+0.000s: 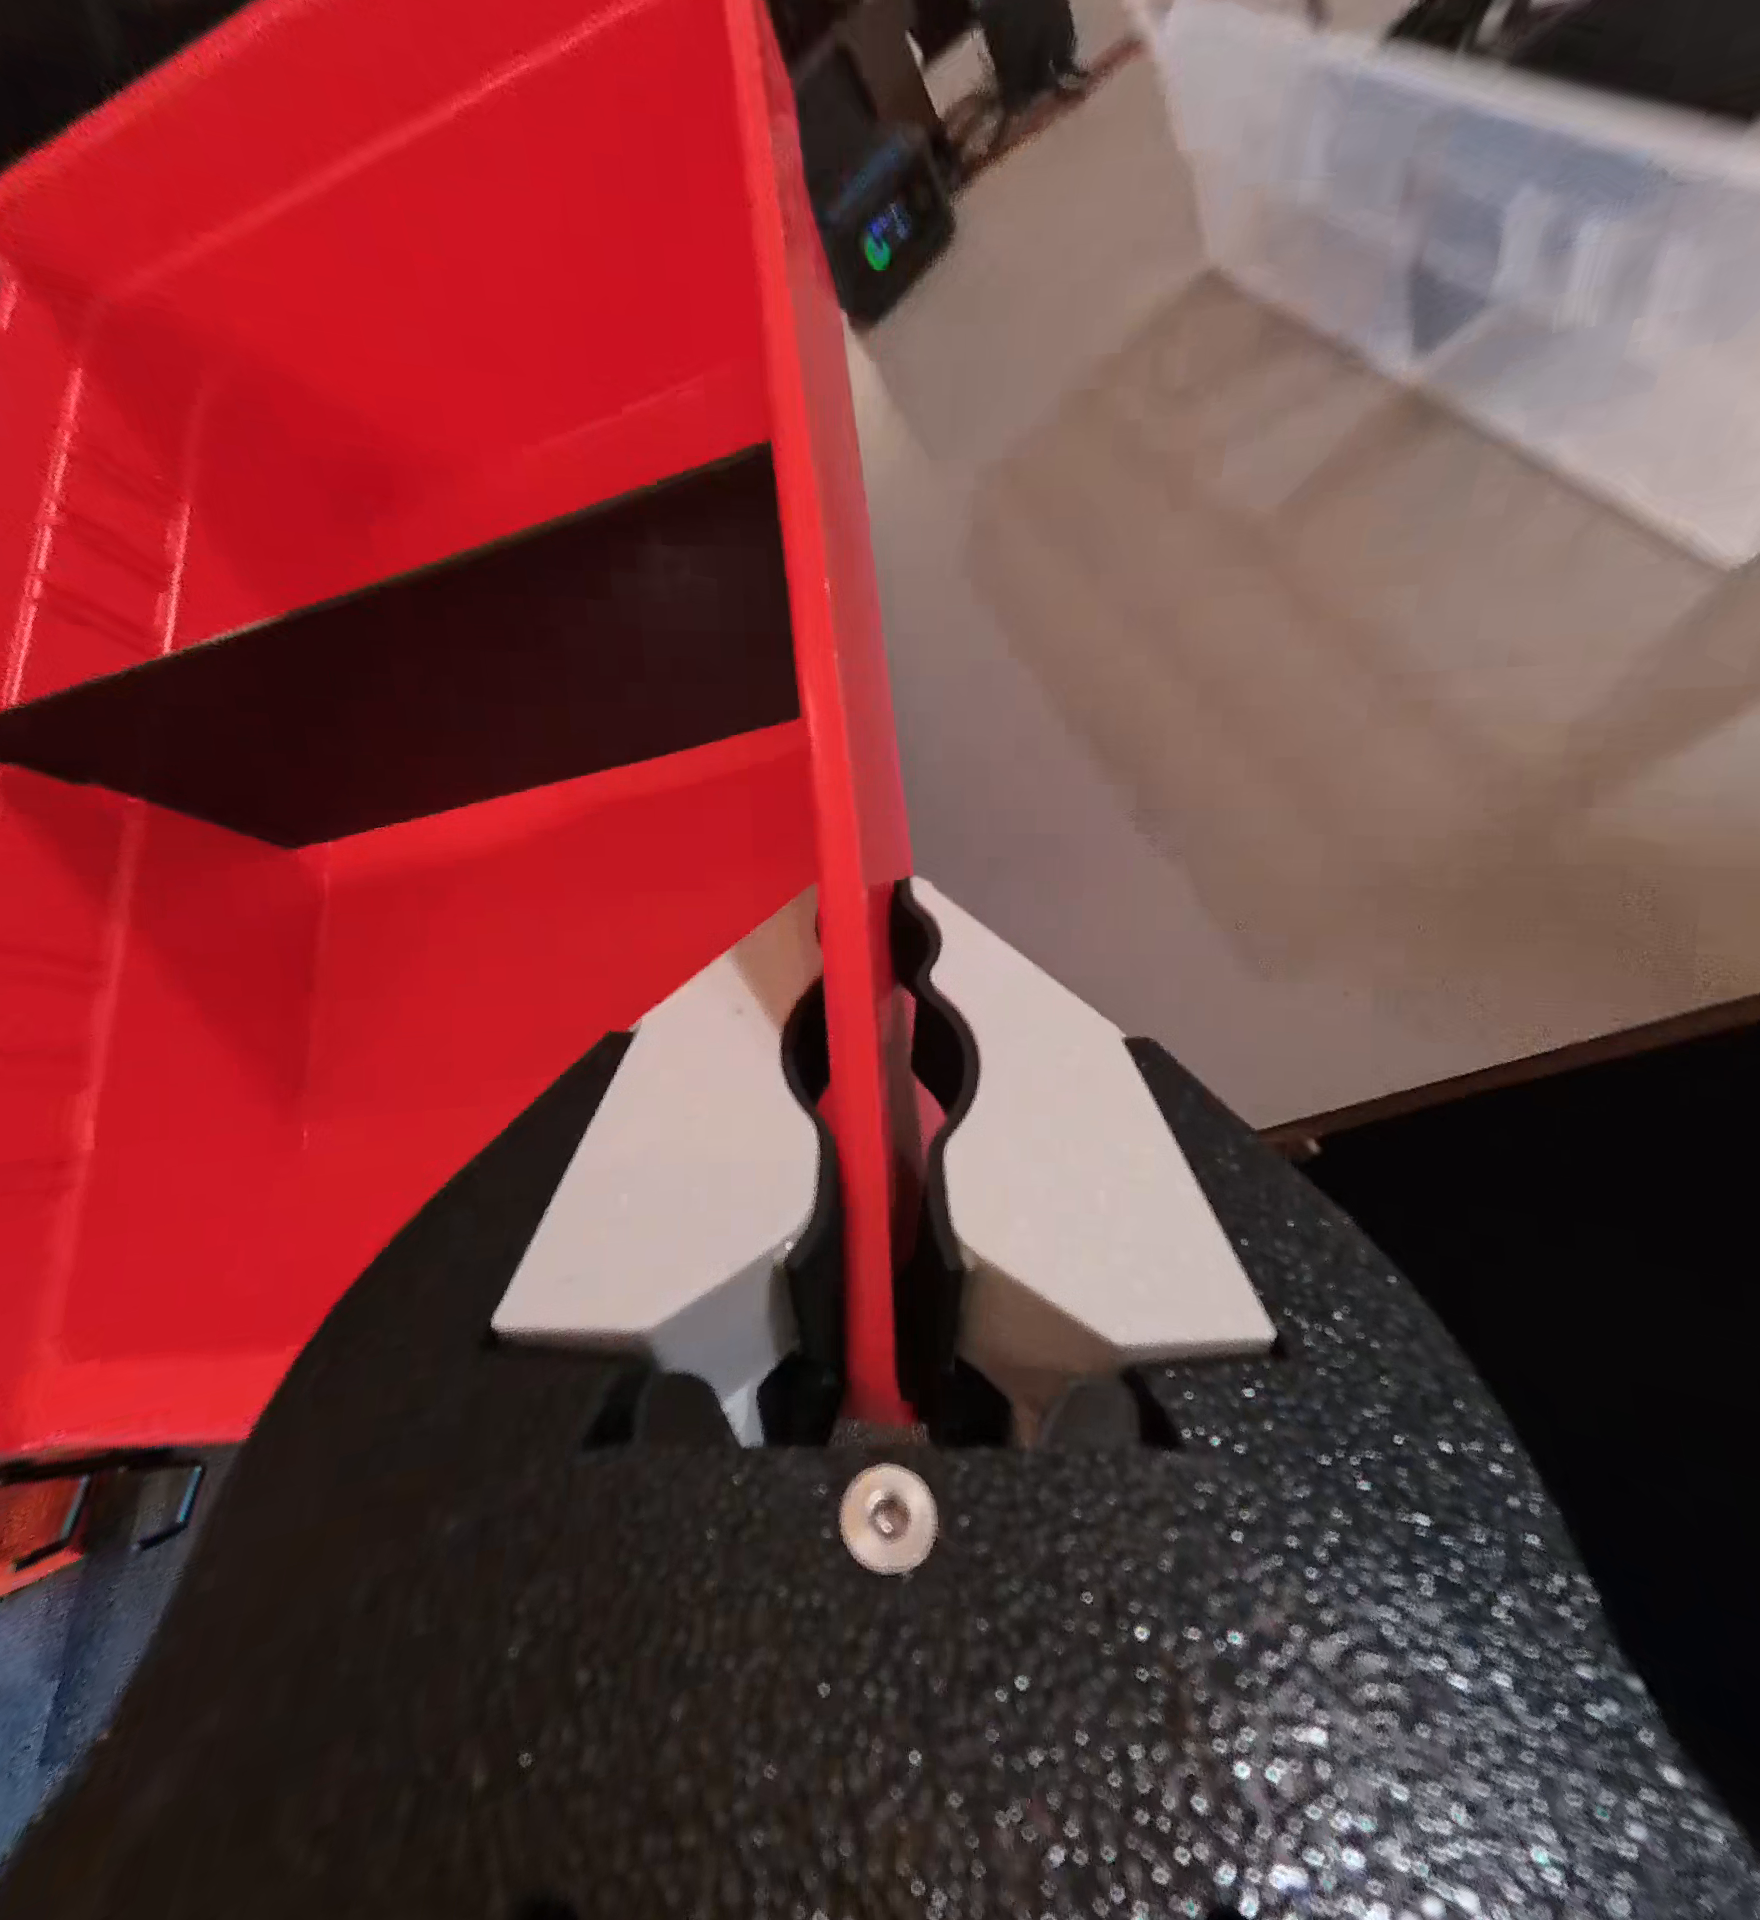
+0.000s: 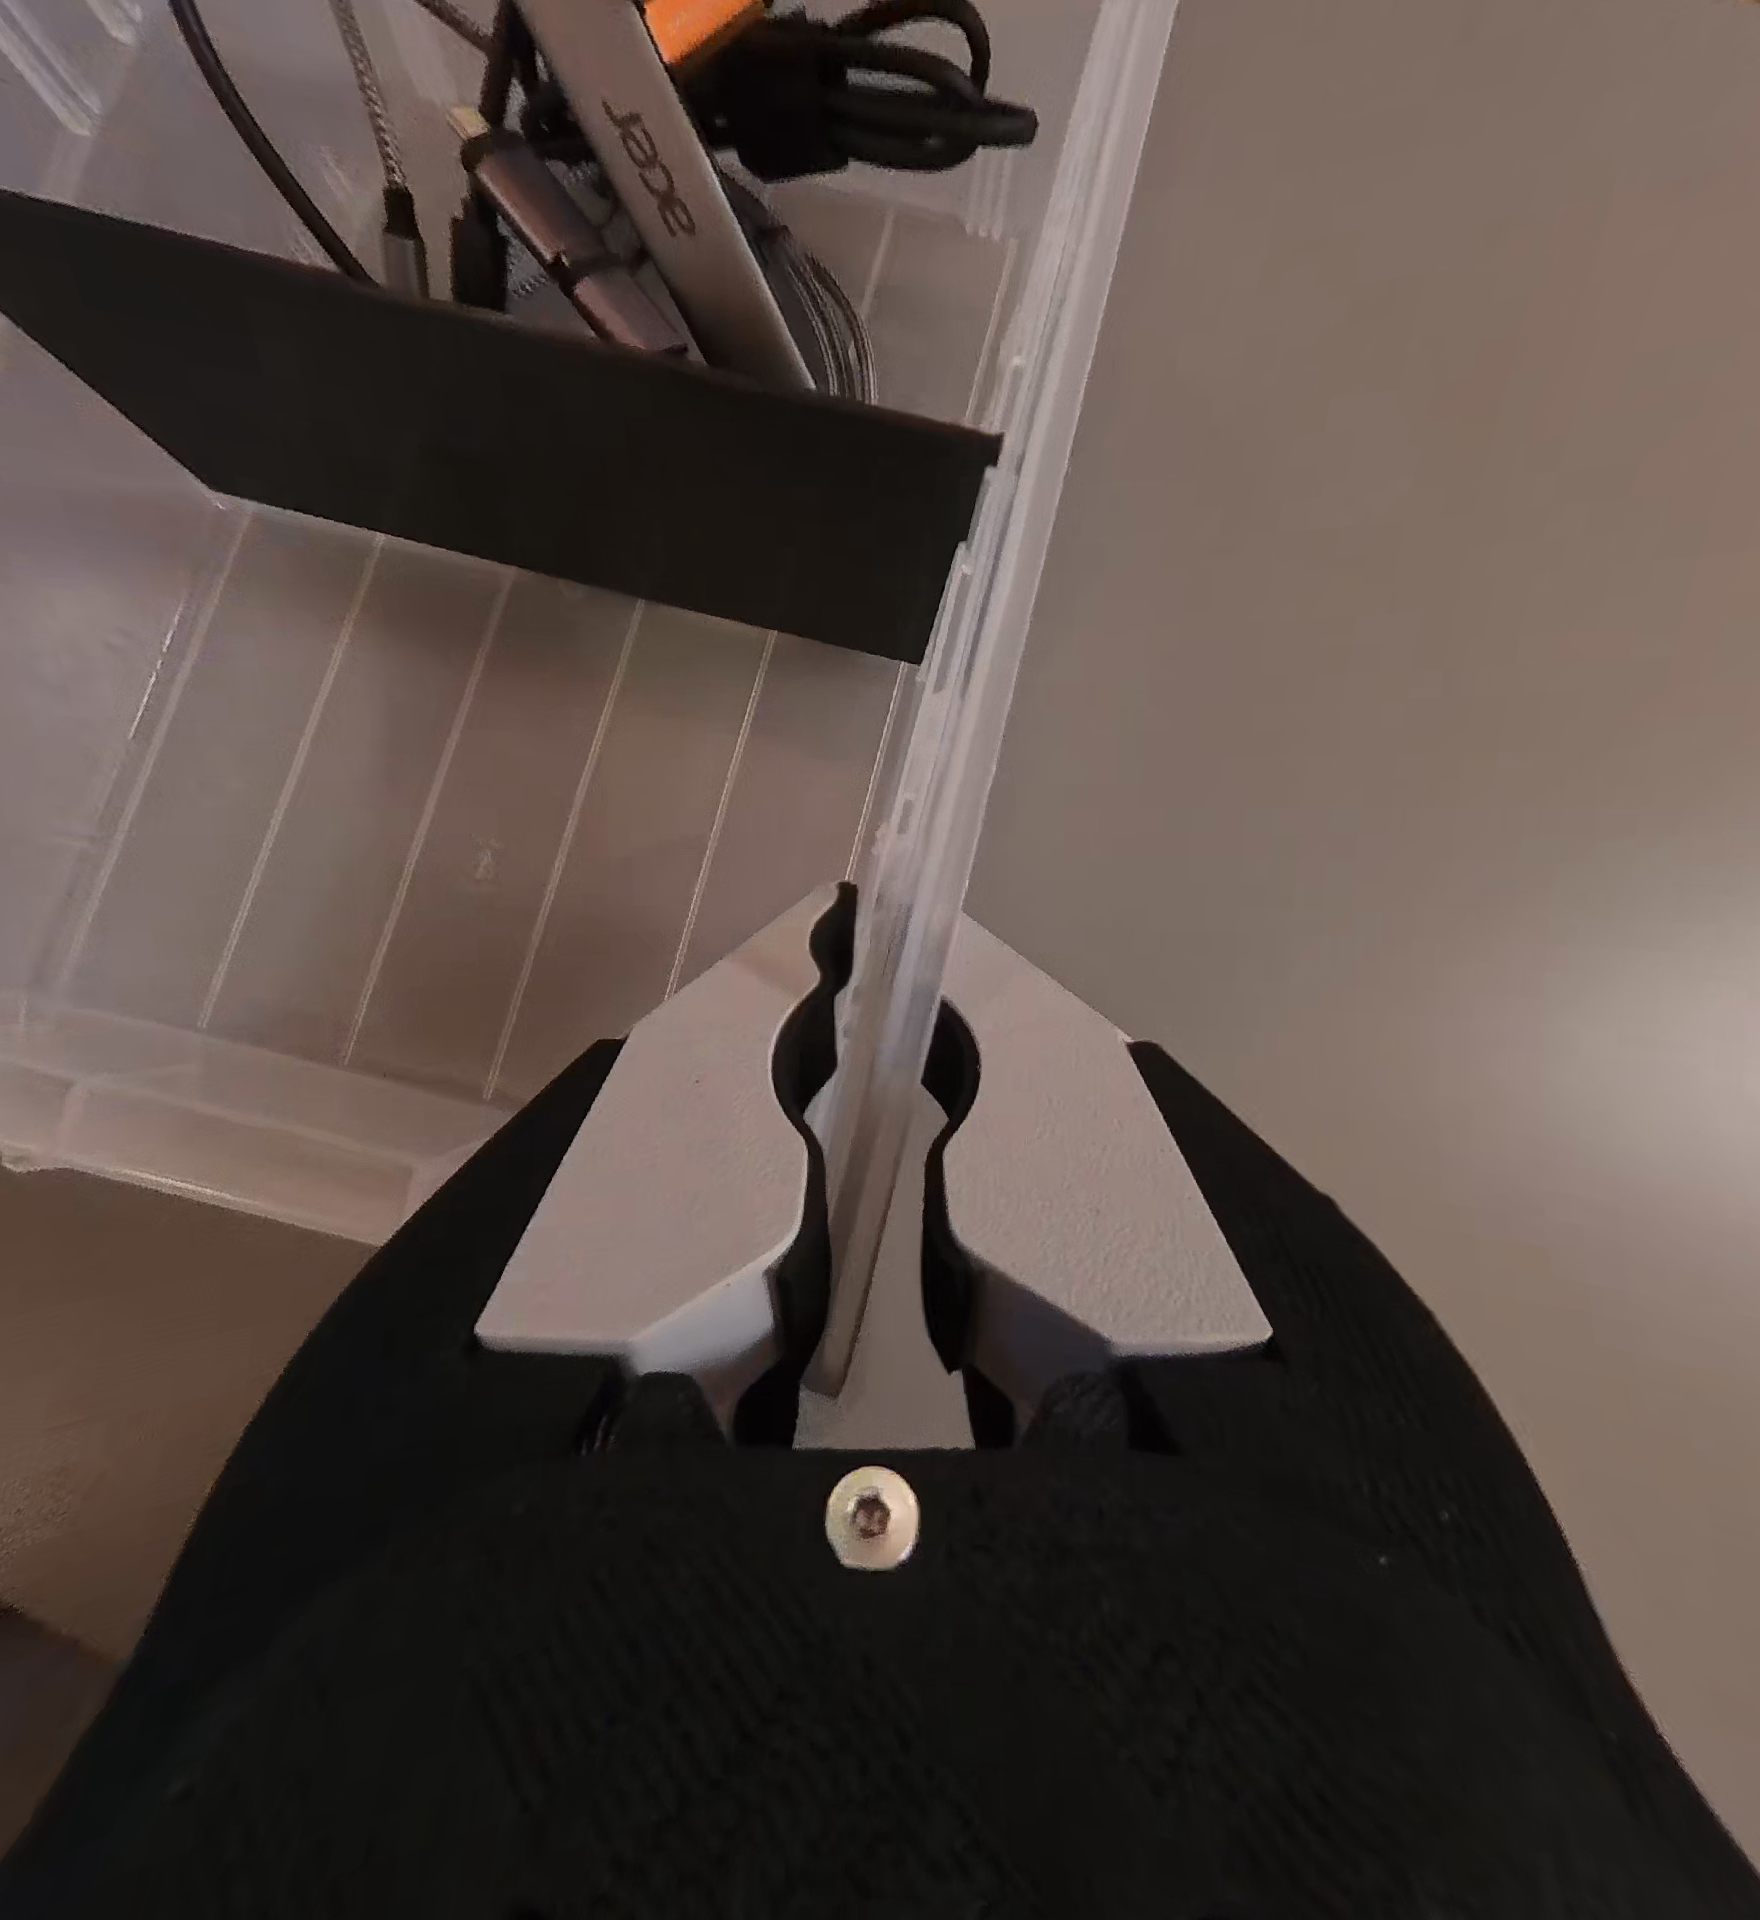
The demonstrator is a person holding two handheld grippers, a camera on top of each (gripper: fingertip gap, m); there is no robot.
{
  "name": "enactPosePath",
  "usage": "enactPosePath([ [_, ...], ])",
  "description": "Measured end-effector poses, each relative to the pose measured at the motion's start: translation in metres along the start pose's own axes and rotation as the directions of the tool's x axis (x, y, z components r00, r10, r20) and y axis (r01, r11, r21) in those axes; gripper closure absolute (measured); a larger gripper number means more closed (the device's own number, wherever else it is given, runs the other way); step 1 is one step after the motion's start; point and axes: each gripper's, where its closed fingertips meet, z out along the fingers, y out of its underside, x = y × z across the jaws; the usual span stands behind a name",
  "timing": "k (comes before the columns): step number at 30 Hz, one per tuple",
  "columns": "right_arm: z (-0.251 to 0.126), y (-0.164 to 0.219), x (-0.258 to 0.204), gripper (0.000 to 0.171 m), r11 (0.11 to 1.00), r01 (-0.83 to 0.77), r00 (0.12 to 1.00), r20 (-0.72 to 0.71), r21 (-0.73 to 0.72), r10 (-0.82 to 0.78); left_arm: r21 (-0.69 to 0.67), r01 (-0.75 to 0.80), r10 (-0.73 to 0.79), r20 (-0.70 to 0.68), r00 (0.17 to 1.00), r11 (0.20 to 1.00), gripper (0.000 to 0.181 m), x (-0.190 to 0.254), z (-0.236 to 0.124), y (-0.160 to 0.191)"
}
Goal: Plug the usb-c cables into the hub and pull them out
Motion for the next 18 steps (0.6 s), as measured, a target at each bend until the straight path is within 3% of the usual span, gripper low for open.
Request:
enactPosePath([
  [1,0.003,-0.005,-0.017,0.160,0.999,0.016,1.000,0.012,0.029,-0.016,0.019,0.011,-0.011,0.005,1.000,1.000,0.177,-0.002,-0.007,-0.005],
  [3,0.005,-0.016,-0.065,0.106,0.994,0.018,0.989,0.145,0.111,-0.035,0.076,0.025,-0.026,0.005,1.000,0.997,0.176,-0.001,-0.017,-0.020],
  [4,0.000,-0.019,-0.088,0.088,0.991,0.011,0.974,0.222,0.134,-0.041,0.102,0.030,-0.029,-0.007,1.000,0.994,0.177,0.001,-0.021,-0.028],
  [6,-0.020,-0.030,-0.110,0.073,0.971,-0.001,0.957,0.281,0.240,-0.069,0.159,0.016,-0.010,-0.033,0.999,0.987,0.177,0.010,-0.027,-0.047],
  [8,-0.054,-0.048,-0.094,0.072,0.916,-0.016,0.970,0.230,0.400,-0.084,0.222,-0.008,0.026,-0.075,0.997,0.975,0.177,0.028,-0.033,-0.073],
  [12,-0.132,-0.058,-0.002,0.075,0.793,-0.046,0.999,0.047,0.608,0.022,0.375,-0.045,0.154,-0.264,0.952,0.926,0.176,0.093,-0.041,-0.149],
  [15,-0.186,-0.036,0.091,0.083,0.718,0.004,0.967,-0.187,0.696,0.176,0.494,-0.036,0.290,-0.449,0.845,0.869,0.176,0.165,-0.046,-0.218],
  [18,-0.234,0.009,0.176,0.085,0.642,0.072,0.847,-0.387,0.763,0.364,0.557,-0.050,0.430,-0.576,0.695,0.829,0.177,0.250,-0.041,-0.276],
])
